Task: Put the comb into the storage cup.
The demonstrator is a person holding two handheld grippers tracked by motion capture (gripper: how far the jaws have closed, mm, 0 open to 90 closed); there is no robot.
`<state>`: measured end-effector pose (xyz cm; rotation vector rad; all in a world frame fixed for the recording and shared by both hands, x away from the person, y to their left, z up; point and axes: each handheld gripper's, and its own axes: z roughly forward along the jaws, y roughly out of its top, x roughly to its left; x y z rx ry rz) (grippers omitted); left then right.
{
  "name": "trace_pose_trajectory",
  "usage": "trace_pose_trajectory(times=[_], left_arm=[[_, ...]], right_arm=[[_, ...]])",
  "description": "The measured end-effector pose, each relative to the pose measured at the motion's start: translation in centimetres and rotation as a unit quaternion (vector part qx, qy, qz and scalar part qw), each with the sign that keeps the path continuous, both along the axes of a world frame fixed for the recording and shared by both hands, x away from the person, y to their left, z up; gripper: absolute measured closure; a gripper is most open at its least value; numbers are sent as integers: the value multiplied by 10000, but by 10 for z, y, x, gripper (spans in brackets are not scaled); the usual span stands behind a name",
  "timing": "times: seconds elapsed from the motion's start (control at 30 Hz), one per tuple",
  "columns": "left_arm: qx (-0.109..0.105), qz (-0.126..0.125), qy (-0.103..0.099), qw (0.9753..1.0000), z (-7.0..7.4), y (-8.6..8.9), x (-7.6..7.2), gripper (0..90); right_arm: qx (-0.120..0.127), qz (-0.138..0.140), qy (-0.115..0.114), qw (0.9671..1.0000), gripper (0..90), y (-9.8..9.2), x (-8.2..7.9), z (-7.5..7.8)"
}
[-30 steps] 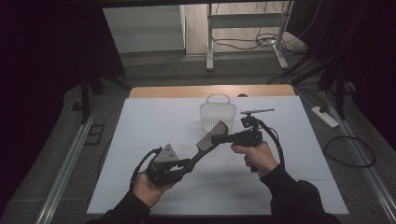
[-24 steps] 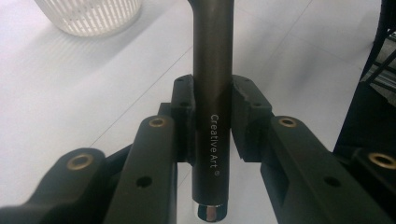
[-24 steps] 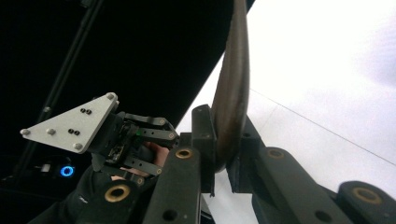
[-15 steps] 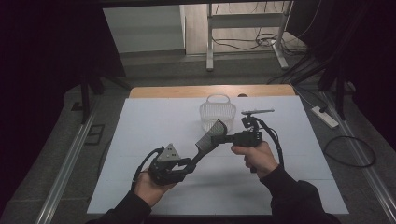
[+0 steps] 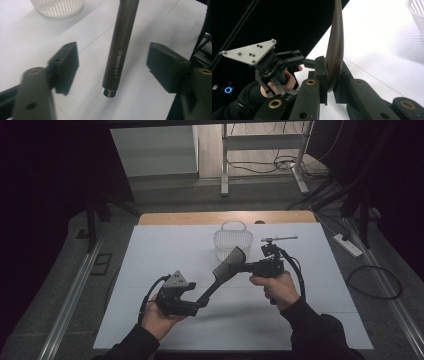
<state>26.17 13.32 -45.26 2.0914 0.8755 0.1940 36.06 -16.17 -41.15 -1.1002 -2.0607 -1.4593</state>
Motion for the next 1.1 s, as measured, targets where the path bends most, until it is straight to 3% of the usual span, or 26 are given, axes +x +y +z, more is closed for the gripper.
trace_pose_trajectory(times=[0.37,1.1], left_arm=[[-122,111,250,9996,-1,7,5,37],[-212,154,243,9994,2,30,0,0]], right_arm=[[-113,-56,-218,9997,835,-3,0,2],[-274,-274,-475,9981,835,-14,1,8]])
